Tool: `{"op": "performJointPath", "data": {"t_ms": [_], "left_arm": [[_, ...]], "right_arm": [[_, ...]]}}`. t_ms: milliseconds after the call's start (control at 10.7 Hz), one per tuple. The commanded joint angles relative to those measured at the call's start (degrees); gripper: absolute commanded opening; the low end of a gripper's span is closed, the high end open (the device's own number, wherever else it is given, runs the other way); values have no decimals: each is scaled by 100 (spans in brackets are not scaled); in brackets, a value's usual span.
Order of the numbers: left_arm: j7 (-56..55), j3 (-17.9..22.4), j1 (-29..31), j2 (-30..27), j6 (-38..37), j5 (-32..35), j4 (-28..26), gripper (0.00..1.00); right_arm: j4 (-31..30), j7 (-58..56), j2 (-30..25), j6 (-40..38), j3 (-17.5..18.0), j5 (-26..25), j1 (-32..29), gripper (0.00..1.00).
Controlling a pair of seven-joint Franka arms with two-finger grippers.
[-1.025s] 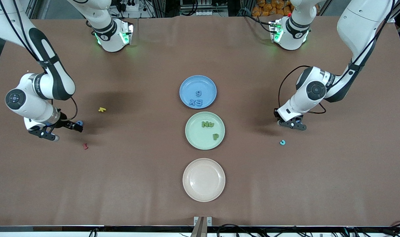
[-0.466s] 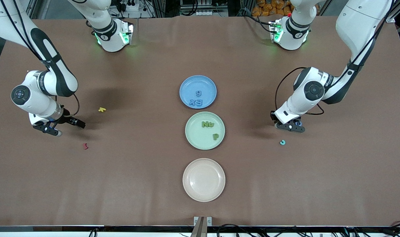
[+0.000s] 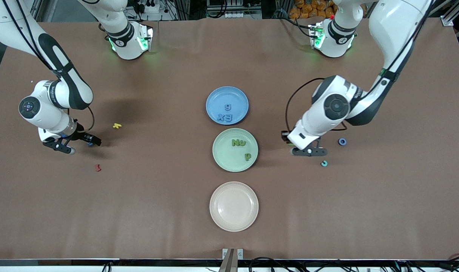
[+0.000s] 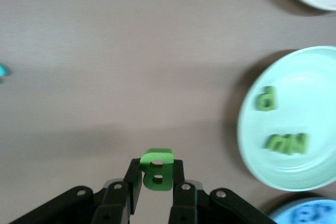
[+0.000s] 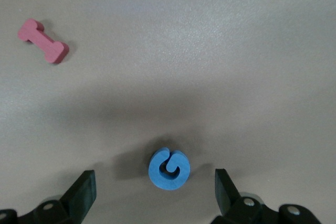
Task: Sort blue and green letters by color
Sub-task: 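Place the green B on the green plate with the left gripper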
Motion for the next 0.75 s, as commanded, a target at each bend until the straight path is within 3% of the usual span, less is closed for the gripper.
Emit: {"op": "performJointPath", "data": {"t_ms": [0,93,279,373,559,652], "left_arm": [[-900,29,-716,693,-323,-110,1133,0],[-1147,46,-971,798,-323,-75,1327,0],[-1674,151,-1569,1062,-288,-40,1791,0],[-1938,387,-1928,1168,-261,-39,1960,0],[-2282,1159,-2816,1300,-156,-92,2250,0],[-2536,1310,-3063,1361,-103,-92,2330,0]], "right_arm": [[-72,-81,-23,92,93,-76,-173,79],[-72,-239,-23,92,93,-77,-216,55],[-72,-625,38,231,84,-77,-366,50],[-72,-636,108,354,84,-77,-366,48],[-63,-636,144,391,84,-68,-357,34],[-63,-644,170,400,84,-68,-357,29]]}}
